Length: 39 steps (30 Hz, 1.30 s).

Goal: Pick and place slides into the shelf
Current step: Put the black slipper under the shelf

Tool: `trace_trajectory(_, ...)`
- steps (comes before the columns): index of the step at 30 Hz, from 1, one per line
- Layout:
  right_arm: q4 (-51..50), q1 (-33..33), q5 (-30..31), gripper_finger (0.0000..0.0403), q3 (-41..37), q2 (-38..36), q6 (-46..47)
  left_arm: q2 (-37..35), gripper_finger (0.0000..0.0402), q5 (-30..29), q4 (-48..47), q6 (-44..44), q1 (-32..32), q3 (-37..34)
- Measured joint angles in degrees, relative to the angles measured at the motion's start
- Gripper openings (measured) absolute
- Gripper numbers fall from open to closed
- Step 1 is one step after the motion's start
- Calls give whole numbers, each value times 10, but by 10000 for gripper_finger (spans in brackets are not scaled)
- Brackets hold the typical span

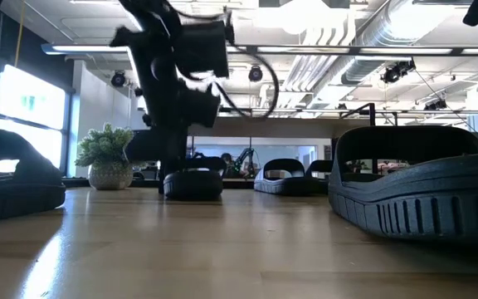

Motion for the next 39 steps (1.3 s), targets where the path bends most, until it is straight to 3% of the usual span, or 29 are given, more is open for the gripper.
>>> trace_trajectory(9, -4, 0, -7, 67, 0, 0, 2, -41, 171, -3, -3, -23, -53, 2)
trace_trajectory(14, 9, 1, -16, 67, 0, 0, 22, -59, 160, 48, -72, -102, -97, 45)
trace_trajectory(17, 18, 4, -20, 67, 0, 0, 20, -62, 148, 111, -116, -130, -128, 89)
trace_trajectory(20, 25, 7, -25, 67, 0, 0, 11, -64, 133, 217, -160, -135, -155, 130)
trace_trajectory(24, 31, 10, -19, 67, 0, 0, 13, -65, 111, 369, -132, -157, -184, 147)
trace_trajectory(26, 38, 12, -9, 67, 0, 0, 15, -64, 98, 404, -90, -174, -201, 143)
trace_trajectory(31, 46, 21, -1, 67, 0, 11, 15, -47, 60, 342, -10, -197, -231, 107)
trace_trajectory(39, 98, 20, -38, 67, 0, 67, 1, -6, 5, 290, 14, -231, -209, 64)
